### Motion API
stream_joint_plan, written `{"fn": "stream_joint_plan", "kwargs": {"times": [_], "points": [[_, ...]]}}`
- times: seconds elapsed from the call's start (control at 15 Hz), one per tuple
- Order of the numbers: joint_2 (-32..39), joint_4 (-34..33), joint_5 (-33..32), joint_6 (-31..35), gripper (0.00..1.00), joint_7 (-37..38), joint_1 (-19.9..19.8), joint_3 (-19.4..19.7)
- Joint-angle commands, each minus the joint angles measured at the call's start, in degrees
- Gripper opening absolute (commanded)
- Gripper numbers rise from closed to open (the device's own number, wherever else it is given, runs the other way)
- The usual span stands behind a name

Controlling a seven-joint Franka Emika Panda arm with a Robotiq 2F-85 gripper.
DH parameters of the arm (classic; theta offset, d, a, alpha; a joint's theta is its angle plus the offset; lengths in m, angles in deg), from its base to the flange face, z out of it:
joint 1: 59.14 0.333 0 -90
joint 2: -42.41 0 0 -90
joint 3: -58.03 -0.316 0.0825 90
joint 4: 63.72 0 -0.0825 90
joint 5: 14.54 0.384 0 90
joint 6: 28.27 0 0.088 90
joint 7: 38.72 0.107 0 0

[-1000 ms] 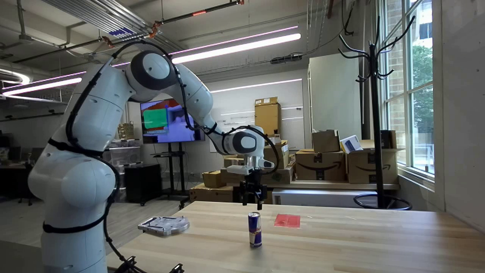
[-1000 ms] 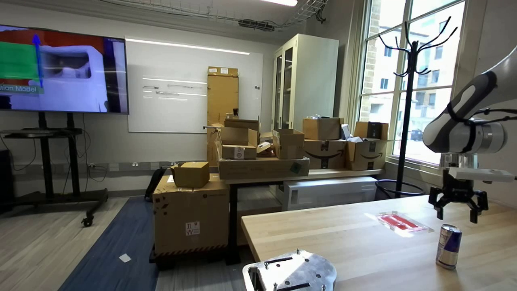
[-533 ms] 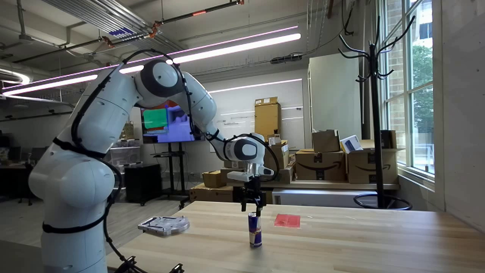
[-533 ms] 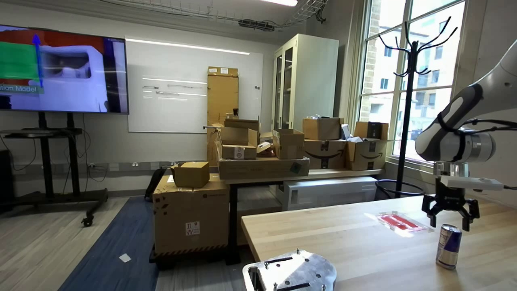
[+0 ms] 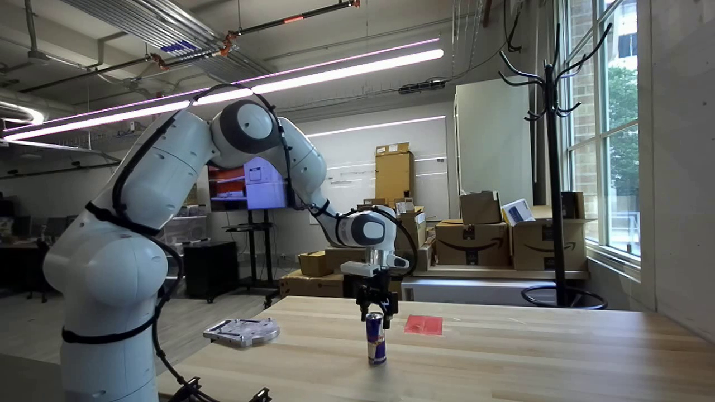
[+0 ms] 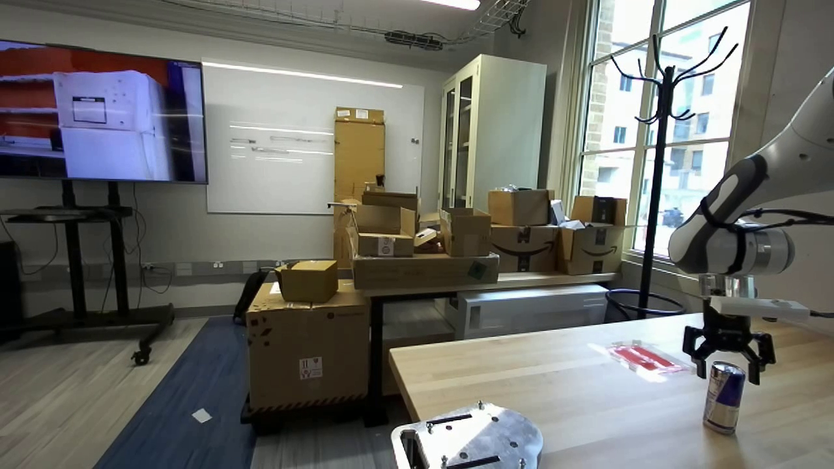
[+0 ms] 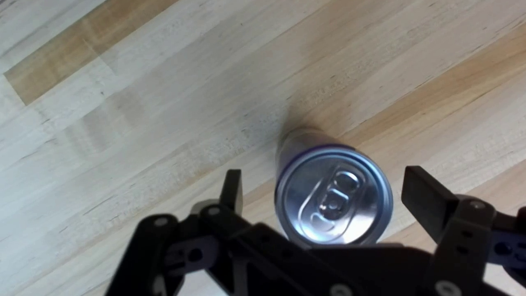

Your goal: Put the can on the silver object.

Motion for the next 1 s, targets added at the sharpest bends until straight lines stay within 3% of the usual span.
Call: {"fn": "stream_joint_plan", "kwargs": {"times": [0.0, 0.07, 0.2, 0.47, 0.53, 0.93], "points": [[1.66, -2.82, 0.38, -1.13, 0.93, 1.01, -1.82, -1.92], [1.80, -2.99, 0.40, -1.02, 0.74, 0.89, -1.88, -2.04], [1.99, -3.33, 0.39, -1.09, 0.68, 0.70, -2.00, -2.24], [1.28, -2.90, 0.21, -1.22, 0.37, 0.38, -2.15, -2.19], [0.63, -2.39, 0.31, -1.34, 0.33, 0.17, -2.25, -2.20], [-7.40, 1.48, 2.06, -5.56, 0.33, -3.35, -2.51, -4.01]]}}
